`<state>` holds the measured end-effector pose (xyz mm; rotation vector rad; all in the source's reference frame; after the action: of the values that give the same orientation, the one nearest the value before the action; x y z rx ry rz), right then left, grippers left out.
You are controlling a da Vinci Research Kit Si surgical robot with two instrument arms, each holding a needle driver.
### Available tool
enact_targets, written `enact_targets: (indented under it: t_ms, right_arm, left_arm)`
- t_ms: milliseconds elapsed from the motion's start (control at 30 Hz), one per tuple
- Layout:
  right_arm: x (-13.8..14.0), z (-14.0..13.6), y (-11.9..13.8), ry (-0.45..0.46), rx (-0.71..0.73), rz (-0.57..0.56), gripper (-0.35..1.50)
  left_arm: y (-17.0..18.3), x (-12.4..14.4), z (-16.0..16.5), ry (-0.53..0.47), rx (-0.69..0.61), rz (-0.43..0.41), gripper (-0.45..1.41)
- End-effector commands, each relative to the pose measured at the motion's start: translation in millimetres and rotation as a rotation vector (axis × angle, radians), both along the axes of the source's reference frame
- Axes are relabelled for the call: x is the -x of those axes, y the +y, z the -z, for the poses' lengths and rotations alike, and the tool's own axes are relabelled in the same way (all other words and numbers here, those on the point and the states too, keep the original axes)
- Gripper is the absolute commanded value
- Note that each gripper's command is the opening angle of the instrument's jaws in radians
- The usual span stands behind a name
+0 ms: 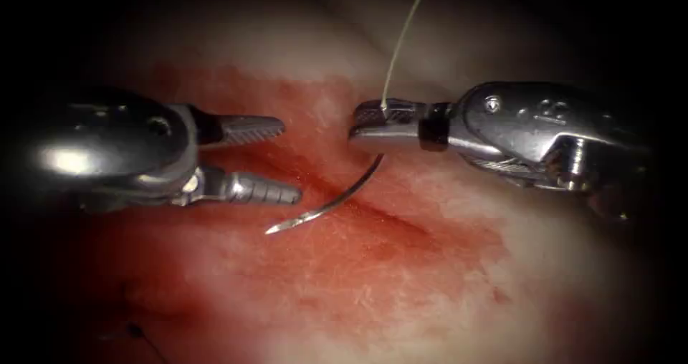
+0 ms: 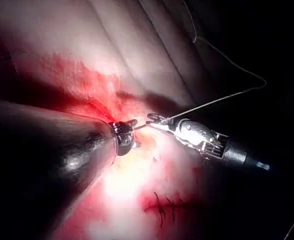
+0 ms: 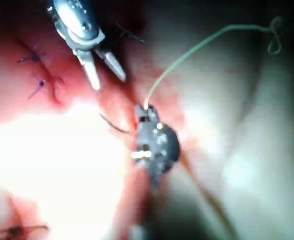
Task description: Wound Closure
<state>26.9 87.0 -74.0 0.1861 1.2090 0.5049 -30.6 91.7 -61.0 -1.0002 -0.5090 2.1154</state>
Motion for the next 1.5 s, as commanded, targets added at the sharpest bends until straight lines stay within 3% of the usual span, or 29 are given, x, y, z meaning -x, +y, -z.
enact_targets:
  t_ms: [33,167,567,800,1267,1433,1467,1500]
  right_arm:
    - [-0.6,-0.3,0.3,0.012,0.073,0.057,-0.35]
    - [-0.7,0.4,0.7,0.022,0.184,0.142,-0.35]
    - [-1.7,2.0,1.1,0.155,0.351,0.254,-0.35]
    - [-2.1,2.3,1.0,0.187,0.414,0.293,-0.35]
    - [-2.1,3.9,0.7,0.244,0.473,0.332,-0.35]
    - [-2.2,4.7,0.7,0.256,0.483,0.329,-0.35]
    - [-2.2,4.7,0.7,0.256,0.483,0.329,-0.35]
    - [-2.3,4.6,0.7,0.256,0.483,0.329,-0.35]
  left_arm:
    - [-0.4,0.8,-1.2,0.007,-0.034,-0.031,0.68]
    - [-0.8,1.2,-2.8,-0.001,-0.119,-0.095,0.68]
    - [1.2,3.0,-5.2,-0.062,-0.153,-0.132,0.72]
    - [0.2,4.1,-6.0,-0.071,-0.194,-0.179,0.72]
    - [0.1,4.0,-7.3,-0.083,-0.253,-0.176,0.71]
    - [-0.1,4.4,-7.8,-0.088,-0.279,-0.173,0.64]
    - [0.0,4.3,-7.8,-0.087,-0.293,-0.167,0.59]
    - [0.0,4.2,-7.7,-0.087,-0.349,-0.14,0.38]
